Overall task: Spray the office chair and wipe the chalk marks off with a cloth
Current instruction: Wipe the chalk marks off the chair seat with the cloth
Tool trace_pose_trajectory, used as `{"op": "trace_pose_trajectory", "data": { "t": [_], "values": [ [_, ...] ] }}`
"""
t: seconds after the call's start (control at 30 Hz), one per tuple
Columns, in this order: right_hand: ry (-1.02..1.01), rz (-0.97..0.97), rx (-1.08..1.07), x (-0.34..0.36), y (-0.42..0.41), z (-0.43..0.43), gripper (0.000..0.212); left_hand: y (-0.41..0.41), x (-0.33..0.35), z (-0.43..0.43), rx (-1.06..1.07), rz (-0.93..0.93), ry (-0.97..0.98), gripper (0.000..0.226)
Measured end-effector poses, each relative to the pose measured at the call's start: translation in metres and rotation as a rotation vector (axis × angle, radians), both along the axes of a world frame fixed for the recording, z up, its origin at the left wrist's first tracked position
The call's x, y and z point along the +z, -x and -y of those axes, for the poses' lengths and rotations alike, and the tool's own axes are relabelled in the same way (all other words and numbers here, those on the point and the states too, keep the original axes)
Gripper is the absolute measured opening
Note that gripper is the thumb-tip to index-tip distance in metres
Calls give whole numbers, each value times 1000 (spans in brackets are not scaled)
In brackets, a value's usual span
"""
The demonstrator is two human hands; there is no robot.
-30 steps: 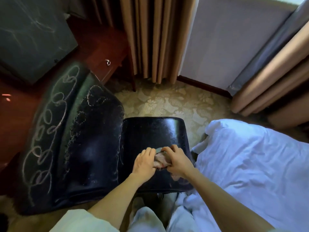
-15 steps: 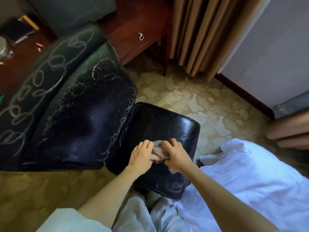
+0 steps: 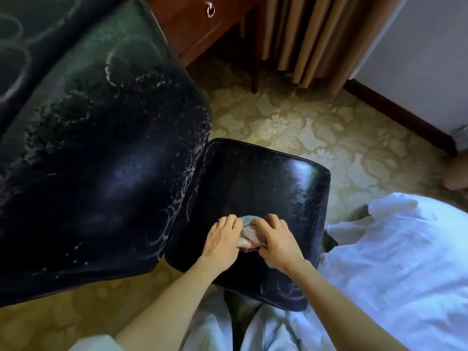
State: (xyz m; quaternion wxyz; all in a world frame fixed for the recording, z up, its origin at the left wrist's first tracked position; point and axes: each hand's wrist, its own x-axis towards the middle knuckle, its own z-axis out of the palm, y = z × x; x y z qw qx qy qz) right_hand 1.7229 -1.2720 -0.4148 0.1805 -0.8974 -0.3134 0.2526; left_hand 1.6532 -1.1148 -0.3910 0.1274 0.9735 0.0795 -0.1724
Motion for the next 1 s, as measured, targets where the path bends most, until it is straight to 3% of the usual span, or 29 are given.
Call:
{"op": "trace_pose_trajectory", "data": {
  "t": [0.17, 0.33, 0.43, 0.6, 0.83, 1.0],
  "values": [
    [25, 31, -54, -69, 17, -7, 63, 9, -66, -2, 14, -33, 15, 52],
    [142, 84, -96, -116, 53, -2, 63, 38, -117, 13, 13, -228, 47, 72],
    [145, 131, -114, -125, 58, 0, 64, 47, -128, 22, 37, -129, 38, 82],
    [92, 141, -133, -136, 44, -1, 58, 37, -143, 33, 112, -31, 11, 78],
    [14, 181, -98, -142, 26, 2, 53, 26, -155, 44, 213, -44, -14, 82],
    [3, 203, -87, -143, -1, -3, 52, 8, -160, 45, 273, -29, -17, 68]
  ]
}}
